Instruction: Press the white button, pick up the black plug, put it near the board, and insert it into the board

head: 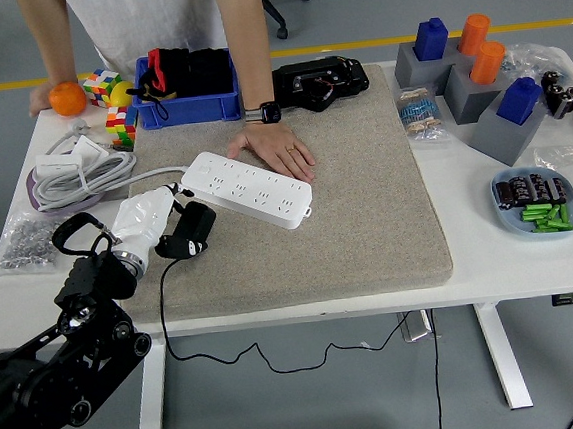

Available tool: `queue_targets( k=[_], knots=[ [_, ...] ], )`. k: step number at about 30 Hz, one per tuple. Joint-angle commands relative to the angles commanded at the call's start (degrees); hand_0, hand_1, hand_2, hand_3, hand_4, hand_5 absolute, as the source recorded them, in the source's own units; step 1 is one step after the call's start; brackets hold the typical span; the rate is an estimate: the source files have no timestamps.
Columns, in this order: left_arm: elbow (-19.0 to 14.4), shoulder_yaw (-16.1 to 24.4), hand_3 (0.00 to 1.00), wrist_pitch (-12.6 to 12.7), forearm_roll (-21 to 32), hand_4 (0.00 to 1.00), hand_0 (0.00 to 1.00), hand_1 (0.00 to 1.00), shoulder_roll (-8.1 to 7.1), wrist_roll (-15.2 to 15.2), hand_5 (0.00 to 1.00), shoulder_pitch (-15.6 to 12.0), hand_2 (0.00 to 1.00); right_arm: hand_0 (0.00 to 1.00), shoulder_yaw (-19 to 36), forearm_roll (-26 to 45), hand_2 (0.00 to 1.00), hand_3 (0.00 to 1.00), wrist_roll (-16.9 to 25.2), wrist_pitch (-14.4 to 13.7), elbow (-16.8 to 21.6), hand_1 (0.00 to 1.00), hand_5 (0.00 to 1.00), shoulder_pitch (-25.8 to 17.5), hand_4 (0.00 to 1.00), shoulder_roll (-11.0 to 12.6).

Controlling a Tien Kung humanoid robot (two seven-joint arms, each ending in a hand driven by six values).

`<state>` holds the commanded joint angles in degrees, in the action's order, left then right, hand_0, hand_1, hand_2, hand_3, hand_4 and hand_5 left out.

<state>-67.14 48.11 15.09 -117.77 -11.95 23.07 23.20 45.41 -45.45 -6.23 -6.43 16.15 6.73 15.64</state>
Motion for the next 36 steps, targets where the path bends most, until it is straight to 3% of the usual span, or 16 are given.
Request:
queue_targets(
  k=[4,5,10,11,16,17,22,23,28,29,36],
  knots=[
    [0.51,-0.31,0.601,0.63,0.27,0.916,0.298,0.507,0.08,-0.68,0.037,0.12,0.445,0.823,0.10,-0.03,0.653,0.632,0.04,-0.01,0.03,0.655,0.497,-0.15,0.753,-0.06],
    [0.62,-0.33,0.575,0.60,0.21,0.862,0.242,0.414,0.10,-0.67,0.002,0.18,0.400,0.822,0.09,-0.03,0.653,0.633,0.03,-0.01,0.01,0.655,0.497,-0.20,0.752,-0.07],
    [1.15,-0.73,0.575,0.52,0.58,0.862,0.242,0.414,0.13,-0.82,0.002,0.53,0.400,0.822,0.26,-0.09,0.653,0.633,0.08,-0.03,-0.01,0.655,0.497,-0.22,0.752,-0.06],
    [1.14,-0.75,0.546,0.62,0.67,0.829,0.193,0.352,0.13,-0.95,0.002,0.52,0.360,0.823,0.32,-0.10,0.652,0.633,0.10,-0.04,-0.01,0.656,0.496,-0.22,0.752,-0.08],
    [1.29,-0.79,0.546,1.79,0.84,0.829,0.193,0.352,0.24,-2.59,0.002,0.61,0.360,0.823,0.52,-0.08,0.652,0.633,0.23,-0.10,0.00,0.656,0.496,-0.20,0.752,-0.13],
    [1.38,-0.80,0.501,2.00,0.95,0.716,0.174,0.328,0.28,-2.90,0.002,0.63,0.323,0.823,0.54,-0.08,0.653,0.631,0.25,-0.11,0.00,0.654,0.497,-0.19,0.752,-0.14],
    [1.60,-0.62,0.501,3.16,2.82,0.716,0.174,0.328,0.26,-4.89,0.002,0.77,0.323,0.823,0.51,-0.02,0.653,0.631,0.41,-0.18,-0.02,0.654,0.497,-0.20,0.752,-0.20],
    [1.47,-0.44,0.440,3.29,3.33,0.550,0.163,0.272,0.17,-5.14,0.002,0.82,0.283,0.822,0.54,-0.02,0.653,0.630,0.45,-0.19,0.00,0.655,0.496,-0.20,0.752,-0.21],
    [0.27,0.86,0.440,3.36,5.32,0.550,0.163,0.272,-0.23,-5.12,0.002,1.28,0.283,0.822,0.55,0.01,0.653,0.630,0.56,-0.25,0.01,0.655,0.496,-0.19,0.752,-0.18],
    [-0.18,1.40,0.418,3.43,6.00,0.481,0.152,0.251,-0.31,-5.04,0.002,1.51,0.260,0.822,0.51,0.05,0.653,0.629,0.58,-0.27,-0.01,0.655,0.495,-0.20,0.752,-0.16],
    [-0.11,3.26,0.419,3.98,9.23,0.483,0.148,0.251,0.04,-5.39,0.002,3.19,0.258,0.822,0.39,0.16,0.652,0.628,0.63,-0.27,0.01,0.654,0.495,-0.11,0.752,-0.14]
  ],
)
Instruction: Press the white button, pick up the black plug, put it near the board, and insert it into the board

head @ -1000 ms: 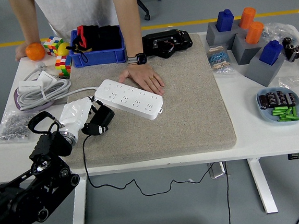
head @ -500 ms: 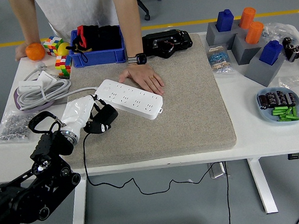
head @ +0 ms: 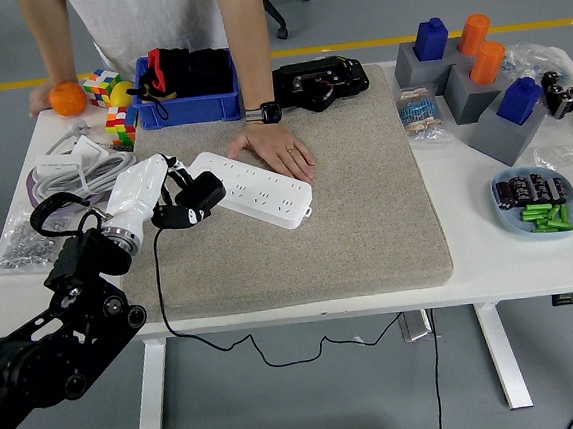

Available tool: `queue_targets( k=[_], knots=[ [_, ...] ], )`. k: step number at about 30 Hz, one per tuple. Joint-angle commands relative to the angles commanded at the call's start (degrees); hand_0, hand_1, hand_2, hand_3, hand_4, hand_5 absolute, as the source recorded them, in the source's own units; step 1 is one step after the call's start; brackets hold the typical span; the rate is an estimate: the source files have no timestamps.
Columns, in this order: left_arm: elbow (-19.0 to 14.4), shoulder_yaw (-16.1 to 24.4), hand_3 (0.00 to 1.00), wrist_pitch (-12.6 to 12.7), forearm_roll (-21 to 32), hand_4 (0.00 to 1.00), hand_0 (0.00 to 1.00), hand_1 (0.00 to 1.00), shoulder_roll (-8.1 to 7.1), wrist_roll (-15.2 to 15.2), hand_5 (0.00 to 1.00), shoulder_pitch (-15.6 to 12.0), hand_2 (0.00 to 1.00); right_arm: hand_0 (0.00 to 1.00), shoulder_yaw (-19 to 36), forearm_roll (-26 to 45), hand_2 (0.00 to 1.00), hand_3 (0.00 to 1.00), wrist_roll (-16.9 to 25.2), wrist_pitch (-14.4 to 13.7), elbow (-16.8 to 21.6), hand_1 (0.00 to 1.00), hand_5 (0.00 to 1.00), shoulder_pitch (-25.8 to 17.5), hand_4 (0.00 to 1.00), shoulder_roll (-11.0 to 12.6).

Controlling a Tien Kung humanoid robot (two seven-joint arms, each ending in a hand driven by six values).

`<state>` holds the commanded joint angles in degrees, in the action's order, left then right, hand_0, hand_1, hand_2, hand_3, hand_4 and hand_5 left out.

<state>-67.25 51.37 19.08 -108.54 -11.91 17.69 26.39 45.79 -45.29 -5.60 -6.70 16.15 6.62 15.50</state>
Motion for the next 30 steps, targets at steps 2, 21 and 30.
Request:
queue_targets(
  k=[2,21,30],
  knots=[
    [0.28,0.51,0.419,0.30,1.07,0.483,0.148,0.251,0.31,-0.25,0.002,0.44,0.258,0.822,-0.01,0.03,0.652,0.628,-0.01,-0.02,-0.06,0.654,0.495,0.03,0.752,-0.02],
    [8.28,-0.97,0.427,2.26,3.64,0.497,0.139,0.249,4.57,-0.14,0.002,4.78,0.256,0.822,-0.47,0.35,0.651,0.627,-0.05,0.02,-0.04,0.655,0.495,0.15,0.752,0.13],
    [11.22,-1.46,0.438,3.49,3.49,0.509,0.123,0.249,6.03,-0.11,0.002,6.39,0.257,0.821,-0.48,0.45,0.651,0.626,-0.05,0.00,-0.01,0.654,0.491,0.29,0.750,0.24]
  ],
)
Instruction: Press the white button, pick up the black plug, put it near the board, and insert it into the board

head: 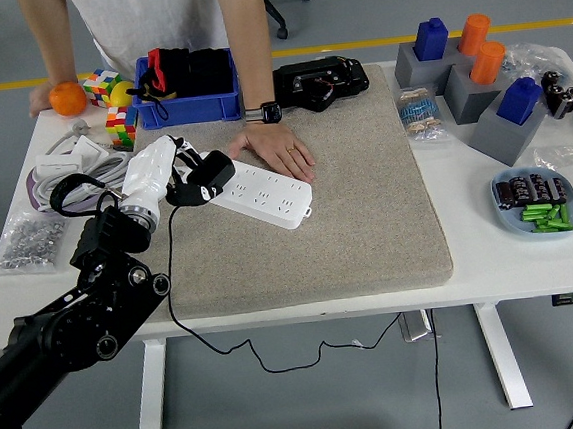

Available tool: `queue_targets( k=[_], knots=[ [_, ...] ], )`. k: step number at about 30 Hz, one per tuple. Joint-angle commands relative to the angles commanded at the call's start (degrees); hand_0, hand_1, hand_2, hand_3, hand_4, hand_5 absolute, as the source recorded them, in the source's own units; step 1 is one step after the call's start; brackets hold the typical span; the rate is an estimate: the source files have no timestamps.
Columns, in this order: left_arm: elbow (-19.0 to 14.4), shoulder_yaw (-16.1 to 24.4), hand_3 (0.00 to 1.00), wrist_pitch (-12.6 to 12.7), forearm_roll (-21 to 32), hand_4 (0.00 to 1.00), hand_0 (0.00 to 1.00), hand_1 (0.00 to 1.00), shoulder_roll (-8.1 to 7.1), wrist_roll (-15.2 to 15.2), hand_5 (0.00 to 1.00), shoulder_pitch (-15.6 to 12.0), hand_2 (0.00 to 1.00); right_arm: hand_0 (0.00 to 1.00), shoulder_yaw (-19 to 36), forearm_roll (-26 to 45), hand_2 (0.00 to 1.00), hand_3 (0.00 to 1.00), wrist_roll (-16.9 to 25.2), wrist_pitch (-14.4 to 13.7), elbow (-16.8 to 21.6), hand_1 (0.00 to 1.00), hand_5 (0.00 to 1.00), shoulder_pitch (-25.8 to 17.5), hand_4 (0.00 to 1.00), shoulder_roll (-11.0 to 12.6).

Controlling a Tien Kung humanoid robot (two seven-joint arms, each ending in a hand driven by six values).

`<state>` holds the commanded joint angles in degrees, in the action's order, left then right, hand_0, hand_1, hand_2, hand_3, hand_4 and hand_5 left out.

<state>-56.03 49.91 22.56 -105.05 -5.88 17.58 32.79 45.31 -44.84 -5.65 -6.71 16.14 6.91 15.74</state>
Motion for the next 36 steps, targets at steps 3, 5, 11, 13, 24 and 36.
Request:
queue_targets(
  k=[3,5,11,13,24,36],
  knots=[
    [0.81,-0.21,0.438,0.36,-0.01,0.509,0.123,0.249,0.33,-0.02,0.002,0.25,0.257,0.821,-0.10,0.03,0.651,0.626,-0.03,0.00,-0.06,0.654,0.491,-0.02,0.750,0.02],
    [1.52,-0.35,0.438,0.53,0.10,0.509,0.123,0.249,0.56,-0.17,0.002,0.45,0.257,0.821,-0.16,0.07,0.651,0.626,-0.02,0.00,-0.06,0.654,0.491,-0.03,0.750,0.03],
    [3.49,-0.67,0.438,0.96,-0.05,0.514,0.118,0.247,1.17,-0.27,0.002,0.92,0.256,0.822,-0.20,0.05,0.651,0.626,0.02,-0.01,0.09,0.653,0.491,0.08,0.750,0.02],
    [3.82,-0.71,0.445,1.10,-0.06,0.532,0.118,0.248,1.26,-0.31,0.002,0.98,0.257,0.822,-0.21,0.07,0.650,0.625,0.02,0.00,0.10,0.654,0.490,0.08,0.749,0.01],
    [5.71,-1.07,0.445,2.47,0.02,0.534,0.111,0.247,1.94,-0.16,0.002,1.64,0.256,0.821,-0.31,0.16,0.650,0.625,0.01,-0.01,0.04,0.653,0.490,0.10,0.749,0.07],
    [6.13,-1.88,0.447,2.08,-0.09,0.551,0.109,0.244,2.12,0.61,0.002,1.65,0.255,0.820,-0.51,0.25,0.650,0.625,0.00,0.00,0.09,0.653,0.489,0.13,0.749,0.08]
  ],
)
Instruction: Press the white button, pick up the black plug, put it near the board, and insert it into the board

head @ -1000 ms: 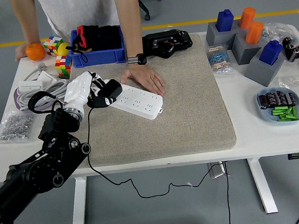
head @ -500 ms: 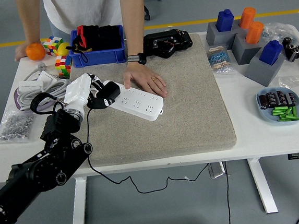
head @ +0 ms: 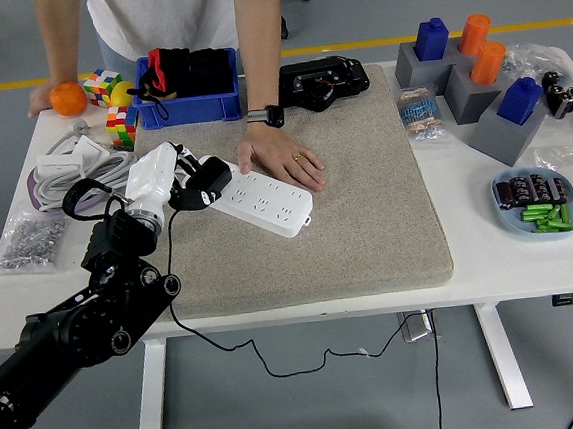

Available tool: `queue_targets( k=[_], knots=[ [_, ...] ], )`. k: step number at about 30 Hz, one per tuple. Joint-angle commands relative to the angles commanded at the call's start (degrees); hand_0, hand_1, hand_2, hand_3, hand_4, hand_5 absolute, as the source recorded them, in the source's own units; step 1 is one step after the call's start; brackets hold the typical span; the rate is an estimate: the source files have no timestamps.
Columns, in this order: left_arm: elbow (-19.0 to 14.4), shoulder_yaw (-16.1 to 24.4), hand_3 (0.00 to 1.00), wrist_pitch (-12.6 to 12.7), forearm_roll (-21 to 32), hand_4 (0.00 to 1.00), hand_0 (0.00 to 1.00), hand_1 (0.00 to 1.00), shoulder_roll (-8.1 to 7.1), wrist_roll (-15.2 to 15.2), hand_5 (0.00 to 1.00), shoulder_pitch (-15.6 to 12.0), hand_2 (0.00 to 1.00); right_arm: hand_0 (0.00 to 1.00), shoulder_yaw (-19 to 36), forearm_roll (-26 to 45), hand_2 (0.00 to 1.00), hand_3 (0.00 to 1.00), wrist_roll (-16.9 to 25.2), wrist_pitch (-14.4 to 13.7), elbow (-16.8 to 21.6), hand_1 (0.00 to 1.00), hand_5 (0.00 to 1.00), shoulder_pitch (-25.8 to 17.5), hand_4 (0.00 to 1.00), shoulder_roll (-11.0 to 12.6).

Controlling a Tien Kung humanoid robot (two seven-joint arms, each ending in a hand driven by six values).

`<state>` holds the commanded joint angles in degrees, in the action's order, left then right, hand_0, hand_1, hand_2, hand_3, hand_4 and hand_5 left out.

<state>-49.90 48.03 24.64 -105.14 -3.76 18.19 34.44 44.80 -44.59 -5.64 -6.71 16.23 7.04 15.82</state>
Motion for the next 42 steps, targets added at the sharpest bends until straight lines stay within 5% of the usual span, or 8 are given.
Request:
queue_targets(
  k=[11,12,29,30,35,36,41,42],
  knots=[
    [-0.40,0.10,0.449,-3.38,-0.04,0.564,0.108,0.243,-0.58,2.69,0.002,-0.44,0.255,0.820,-0.25,0.03,0.649,0.625,-0.01,-0.01,-0.01,0.653,0.490,-0.12,0.749,-0.02],
    [-0.54,0.10,0.522,-3.79,0.00,0.714,0.191,0.374,-0.61,2.91,0.002,-0.46,0.322,0.821,-0.22,0.03,0.649,0.624,-0.01,-0.01,-0.01,0.653,0.491,-0.12,0.749,-0.05],
    [-2.64,0.23,0.549,-6.00,-0.17,0.712,0.264,0.450,-0.99,5.26,0.002,-1.10,0.379,0.820,0.02,-0.03,0.649,0.625,0.00,0.00,-0.04,0.652,0.489,-0.32,0.748,-0.15],
    [-2.78,0.26,0.577,-6.07,-0.14,0.835,0.349,0.603,-1.00,5.17,0.002,-1.15,0.458,0.820,0.01,-0.04,0.648,0.625,-0.01,0.00,-0.04,0.653,0.489,-0.34,0.748,-0.16],
    [-3.35,0.30,0.577,-6.32,0.04,0.835,0.349,0.603,-1.04,4.80,0.002,-1.33,0.458,0.820,0.03,-0.05,0.648,0.625,0.02,-0.01,-0.01,0.653,0.489,-0.39,0.748,-0.16],
    [-3.45,0.34,0.777,-6.47,0.05,0.979,0.719,0.827,-1.05,4.81,0.263,-1.32,0.711,0.820,-0.01,-0.06,0.648,0.625,0.01,0.00,0.00,0.653,0.489,-0.36,0.748,-0.15],
    [-4.09,0.34,0.777,-6.74,0.25,0.979,0.719,0.827,-1.11,4.64,0.263,-1.36,0.711,0.820,0.09,-0.04,0.648,0.625,0.01,0.01,-0.01,0.653,0.489,-0.32,0.748,-0.21],
    [-4.22,0.36,0.932,-6.79,0.27,0.998,0.888,0.956,-1.12,4.65,0.349,-1.36,0.946,0.820,0.13,-0.04,0.645,0.625,0.01,0.00,-0.03,0.652,0.489,-0.33,0.748,-0.22]
  ],
)
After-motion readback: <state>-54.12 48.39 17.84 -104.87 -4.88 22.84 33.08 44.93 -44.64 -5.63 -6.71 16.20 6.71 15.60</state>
